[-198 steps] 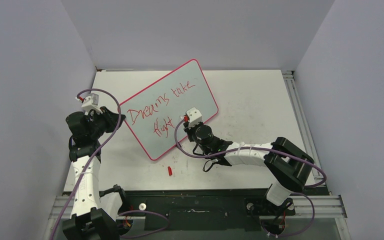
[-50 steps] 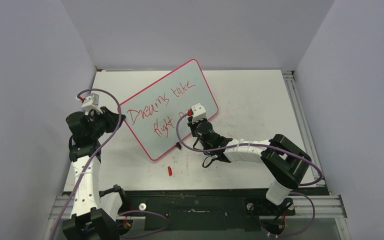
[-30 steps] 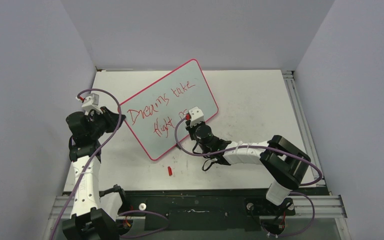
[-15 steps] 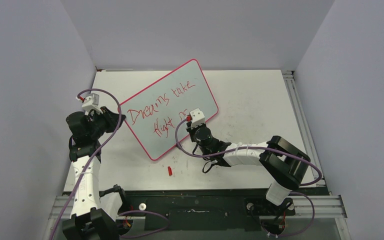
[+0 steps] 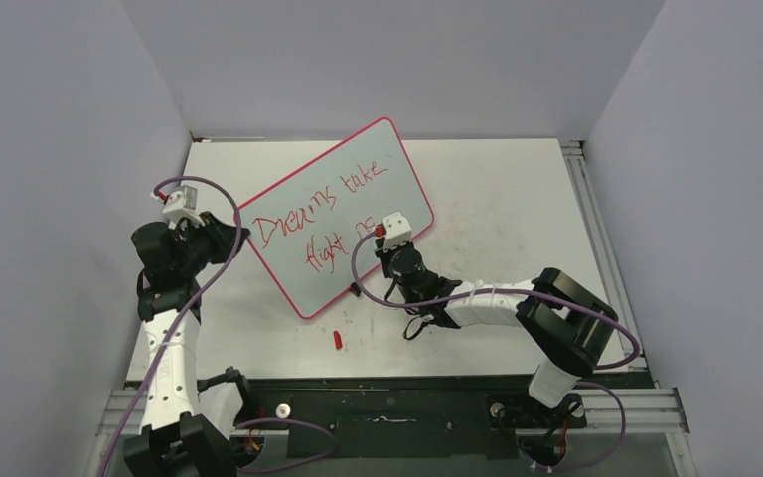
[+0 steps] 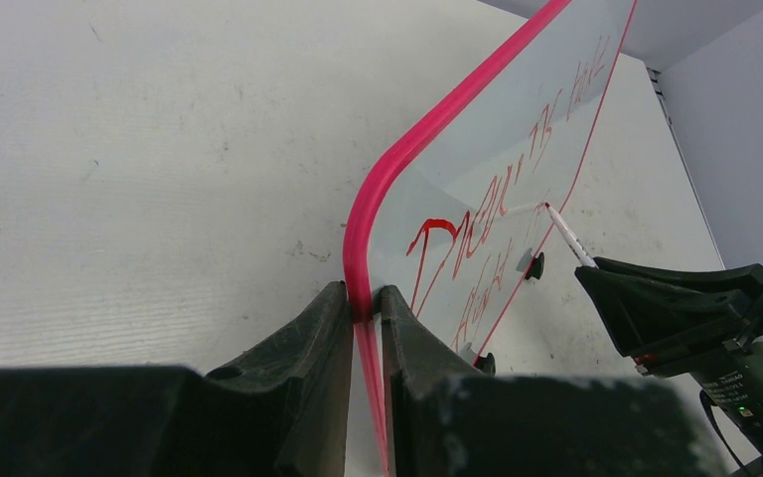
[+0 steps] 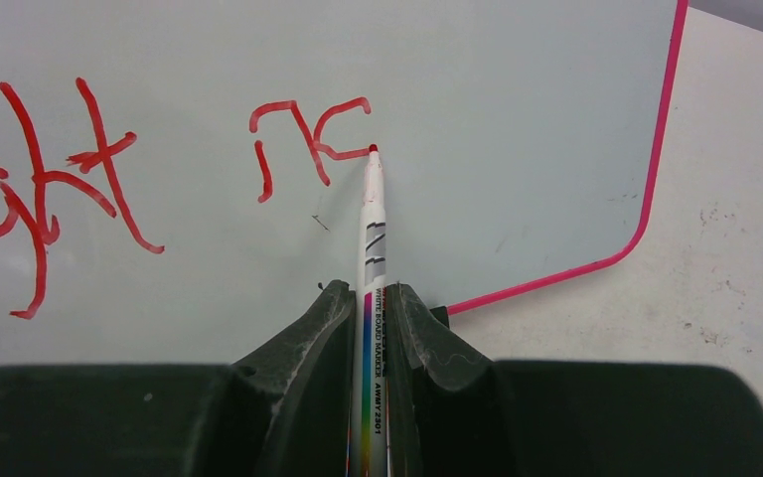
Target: Write a sentence on the whiteboard
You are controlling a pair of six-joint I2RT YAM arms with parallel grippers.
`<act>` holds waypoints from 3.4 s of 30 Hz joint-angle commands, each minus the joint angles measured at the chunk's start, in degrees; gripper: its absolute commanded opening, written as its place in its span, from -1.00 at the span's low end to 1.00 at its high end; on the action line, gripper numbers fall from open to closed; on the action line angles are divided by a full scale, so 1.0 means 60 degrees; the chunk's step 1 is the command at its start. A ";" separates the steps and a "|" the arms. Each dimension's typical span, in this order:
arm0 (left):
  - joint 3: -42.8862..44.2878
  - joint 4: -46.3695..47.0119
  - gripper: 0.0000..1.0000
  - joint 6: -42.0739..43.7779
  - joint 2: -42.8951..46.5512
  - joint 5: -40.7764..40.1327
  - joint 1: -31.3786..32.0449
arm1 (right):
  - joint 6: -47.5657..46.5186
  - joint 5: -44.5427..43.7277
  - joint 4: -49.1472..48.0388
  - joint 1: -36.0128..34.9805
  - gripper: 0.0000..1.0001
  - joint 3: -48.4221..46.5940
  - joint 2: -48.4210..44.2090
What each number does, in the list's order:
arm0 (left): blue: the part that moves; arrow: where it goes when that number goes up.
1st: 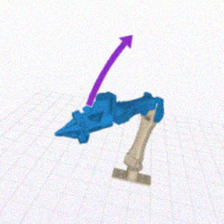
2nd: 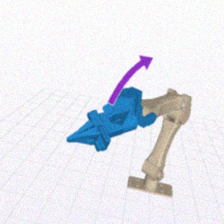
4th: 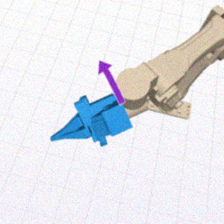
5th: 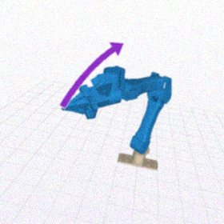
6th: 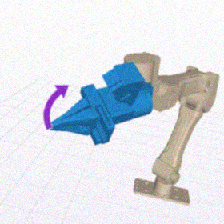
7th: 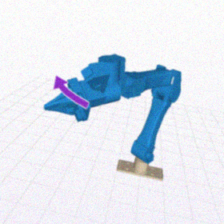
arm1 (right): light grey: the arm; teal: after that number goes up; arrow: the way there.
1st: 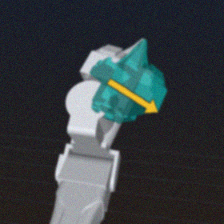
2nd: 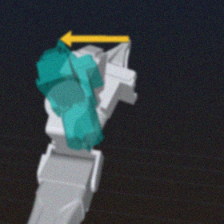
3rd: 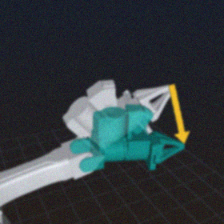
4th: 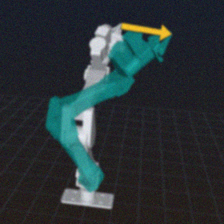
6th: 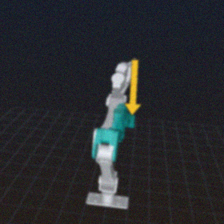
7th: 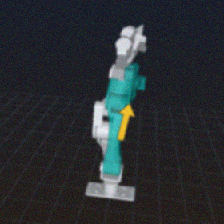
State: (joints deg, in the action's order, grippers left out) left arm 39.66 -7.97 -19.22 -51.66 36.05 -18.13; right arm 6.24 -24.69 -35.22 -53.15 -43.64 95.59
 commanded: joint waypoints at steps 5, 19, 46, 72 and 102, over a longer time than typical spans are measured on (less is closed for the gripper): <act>0.0128 -0.0092 -0.74 0.0084 -0.0033 0.0252 0.0176 | -0.0301 0.0163 -0.0149 0.0130 -0.89 -0.0659 0.0097; 0.0114 -0.0100 -0.74 0.0084 0.0011 0.0249 0.0180 | -0.0396 -0.0018 -0.0090 0.0061 -0.89 -0.0467 -0.0486; 0.0128 -0.0135 -0.74 0.0098 -0.0017 0.0217 0.0195 | -0.0509 0.0330 -0.0070 0.0416 -0.89 -0.0837 -0.0144; 0.0114 -0.0093 -0.74 0.0073 -0.0003 0.0275 0.0192 | -0.0046 0.0628 0.0275 0.0530 -0.89 -0.0330 -0.0112; 0.0113 -0.0108 -0.74 0.0069 0.0055 0.0261 0.0192 | -0.0403 0.0549 0.0240 0.0781 -0.89 -0.0964 0.0139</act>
State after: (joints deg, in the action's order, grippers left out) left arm 39.66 -8.08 -19.05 -51.66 36.01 -18.04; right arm 4.73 -22.00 -32.42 -49.32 -46.76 96.03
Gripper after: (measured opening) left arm 0.137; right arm 0.155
